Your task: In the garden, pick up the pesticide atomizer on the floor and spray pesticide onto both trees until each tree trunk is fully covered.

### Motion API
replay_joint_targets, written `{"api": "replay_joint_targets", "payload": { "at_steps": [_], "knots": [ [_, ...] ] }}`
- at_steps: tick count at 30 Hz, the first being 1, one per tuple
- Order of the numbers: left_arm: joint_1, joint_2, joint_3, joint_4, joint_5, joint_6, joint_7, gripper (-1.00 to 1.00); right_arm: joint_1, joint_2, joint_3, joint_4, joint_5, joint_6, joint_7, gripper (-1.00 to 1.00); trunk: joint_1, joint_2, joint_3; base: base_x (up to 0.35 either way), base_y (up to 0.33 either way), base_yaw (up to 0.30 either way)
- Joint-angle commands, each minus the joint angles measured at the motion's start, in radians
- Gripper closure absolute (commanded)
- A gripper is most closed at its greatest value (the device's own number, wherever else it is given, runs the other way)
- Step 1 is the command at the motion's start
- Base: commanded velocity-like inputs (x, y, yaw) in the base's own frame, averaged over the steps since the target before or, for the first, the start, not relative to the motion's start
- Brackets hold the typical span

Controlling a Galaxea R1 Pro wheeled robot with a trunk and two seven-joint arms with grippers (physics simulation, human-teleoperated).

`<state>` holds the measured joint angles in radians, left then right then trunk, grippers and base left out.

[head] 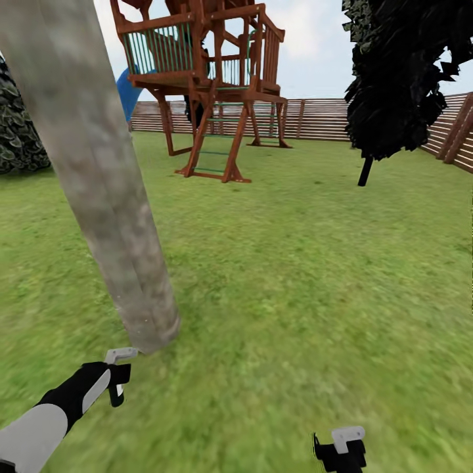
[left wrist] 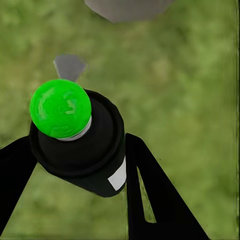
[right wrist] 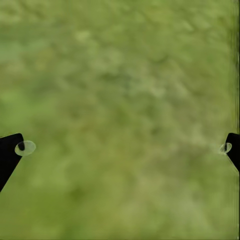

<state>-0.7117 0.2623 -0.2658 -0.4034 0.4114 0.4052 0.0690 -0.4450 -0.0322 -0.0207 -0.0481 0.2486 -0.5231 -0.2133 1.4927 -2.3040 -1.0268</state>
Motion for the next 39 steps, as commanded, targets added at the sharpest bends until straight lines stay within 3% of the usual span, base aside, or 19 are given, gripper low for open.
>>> {"api": "replay_joint_targets", "payload": {
  "at_steps": [1, 21, 23, 25, 28, 30, 32, 33, 34, 35, 36, 37, 39],
  "knots": [
    [0.0, 0.0, 0.0, 0.0, 0.0, 0.0, 0.0, 1.0, 0.0, 0.0, 0.0, 0.0, 0.0, 0.0, -0.001, -1.0, 0.0, 0.0, 0.0, 0.0, -0.272, 0.001],
    [0.0, -0.003, 0.0, 0.004, -0.002, -0.001, 0.0, 1.0, 0.0, 0.001, -0.001, -0.001, -0.002, 0.0, -0.001, -1.0, 0.0, 0.0, 0.0, 0.043, -0.259, 0.131],
    [0.0, -0.001, 0.001, 0.005, -0.004, -0.028, 0.0, 1.0, -0.001, 0.001, -0.001, -0.001, -0.002, 0.0, -0.001, -1.0, 0.0, 0.0, 0.0, 0.263, -0.153, 0.253],
    [0.011, 0.0, 0.001, 0.005, -0.004, -0.105, 0.0, 1.0, 0.0, 0.0, -0.001, -0.001, -0.002, 0.0, -0.002, -1.0, 0.0, 0.0, 0.0, 0.182, -0.062, 0.272],
    [0.01, -0.004, 0.001, -0.034, 0.0, -0.108, -0.005, 1.0, 0.0, 0.0, -0.001, -0.001, -0.002, 0.0, -0.002, -1.0, 0.0, 0.0, 0.0, 0.028, -0.008, 0.274],
    [0.006, -0.023, -0.002, -0.134, -0.006, -0.069, -0.008, 1.0, 0.0, 0.0, -0.001, -0.001, -0.002, 0.0, -0.003, -1.0, 0.0, 0.0, 0.0, 0.003, -0.001, 0.189],
    [0.002, -0.008, 0.0, -0.157, -0.01, -0.009, -0.014, 1.0, 0.0, 0.0, -0.001, -0.001, -0.002, 0.0, -0.002, -1.0, 0.0, 0.0, 0.0, 0.0, 0.0, 0.037],
    [0.001, 0.012, 0.0, -0.16, -0.011, 0.001, -0.015, 1.0, -0.001, 0.0, -0.001, -0.001, -0.002, 0.0, -0.002, -1.0, 0.0, 0.0, 0.0, 0.0, 0.0, 0.013],
    [0.0, 0.049, 0.0, -0.164, -0.006, 0.009, -0.024, 1.0, -0.001, 0.0, -0.001, -0.001, -0.002, 0.0, -0.002, -1.0, 0.0, 0.0, 0.0, 0.0, 0.0, 0.004],
    [0.0, 0.053, -0.004, -0.167, -0.009, 0.013, -0.036, 1.0, 0.0, -0.001, -0.001, -0.001, -0.002, 0.0, -0.002, -1.0, 0.0, 0.0, 0.0, 0.0, 0.0, 0.002],
    [0.0, 0.038, -0.007, -0.173, -0.01, 0.016, -0.041, 1.0, 0.0, -0.001, -0.001, -0.001, -0.002, 0.0, -0.002, -1.0, 0.0, 0.0, 0.0, 0.0, 0.0, 0.0],
    [0.0, -0.008, -0.01, -0.189, -0.012, 0.024, -0.043, 1.0, 0.0, -0.001, -0.001, -0.001, -0.002, 0.0, -0.002, -1.0, 0.0, 0.0, 0.0, 0.0, 0.0, 0.0],
    [0.0, -0.053, -0.011, -0.224, -0.014, 0.066, -0.045, 1.0, 0.0, -0.002, -0.001, -0.001, -0.002, 0.0, -0.001, -1.0, 0.0, 0.0, 0.0, 0.0, 0.0, 0.0]
  ]
}}
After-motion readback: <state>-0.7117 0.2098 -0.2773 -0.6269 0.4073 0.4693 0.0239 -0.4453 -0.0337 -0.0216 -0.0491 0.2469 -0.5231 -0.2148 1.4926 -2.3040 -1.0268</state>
